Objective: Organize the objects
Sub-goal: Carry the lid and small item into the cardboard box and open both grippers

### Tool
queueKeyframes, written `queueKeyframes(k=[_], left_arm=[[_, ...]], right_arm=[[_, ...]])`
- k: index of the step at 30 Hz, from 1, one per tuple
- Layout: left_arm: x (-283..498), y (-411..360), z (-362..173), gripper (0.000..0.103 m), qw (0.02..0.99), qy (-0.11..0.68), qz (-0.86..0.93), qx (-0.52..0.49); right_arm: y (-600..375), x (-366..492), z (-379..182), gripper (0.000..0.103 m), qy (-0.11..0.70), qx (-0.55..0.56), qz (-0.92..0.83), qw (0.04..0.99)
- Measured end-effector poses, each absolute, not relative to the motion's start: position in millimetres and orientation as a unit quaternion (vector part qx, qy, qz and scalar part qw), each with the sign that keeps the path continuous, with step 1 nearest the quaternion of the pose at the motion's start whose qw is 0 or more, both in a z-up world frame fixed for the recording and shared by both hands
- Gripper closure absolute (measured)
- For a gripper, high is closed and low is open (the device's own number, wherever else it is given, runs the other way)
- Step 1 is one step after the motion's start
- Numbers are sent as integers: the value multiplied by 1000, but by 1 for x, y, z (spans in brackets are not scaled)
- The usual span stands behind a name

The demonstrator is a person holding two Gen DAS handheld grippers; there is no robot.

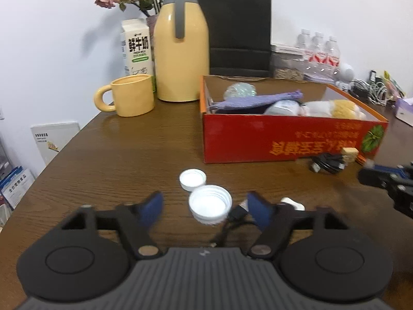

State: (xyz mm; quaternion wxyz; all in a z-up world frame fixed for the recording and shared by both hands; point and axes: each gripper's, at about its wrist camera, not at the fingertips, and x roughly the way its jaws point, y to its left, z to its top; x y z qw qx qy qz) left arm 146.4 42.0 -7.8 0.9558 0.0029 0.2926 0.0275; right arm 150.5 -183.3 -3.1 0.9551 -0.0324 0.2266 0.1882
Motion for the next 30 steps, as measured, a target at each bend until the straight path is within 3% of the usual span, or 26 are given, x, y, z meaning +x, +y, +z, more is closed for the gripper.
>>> queueKeyframes(k=[8, 10, 11, 12, 30], left_arm=[[169, 46, -18, 31, 946, 319, 43, -18], [169, 45, -20, 42, 947, 319, 36, -20], [167, 45, -20, 57, 947, 318, 32, -21], [166, 44, -19, 62, 948, 316, 31, -21], [169, 5, 47, 62, 977, 213, -26, -6]], right_arm=[[-184, 149, -3, 94, 226, -32, 189, 955], [-183, 149, -3, 94, 227, -32, 190, 955], [-183, 149, -3, 94, 228, -33, 190, 954], [-183, 149, -3, 94, 228, -33, 191, 954], [-190, 155, 32, 94, 161, -40, 189, 968]])
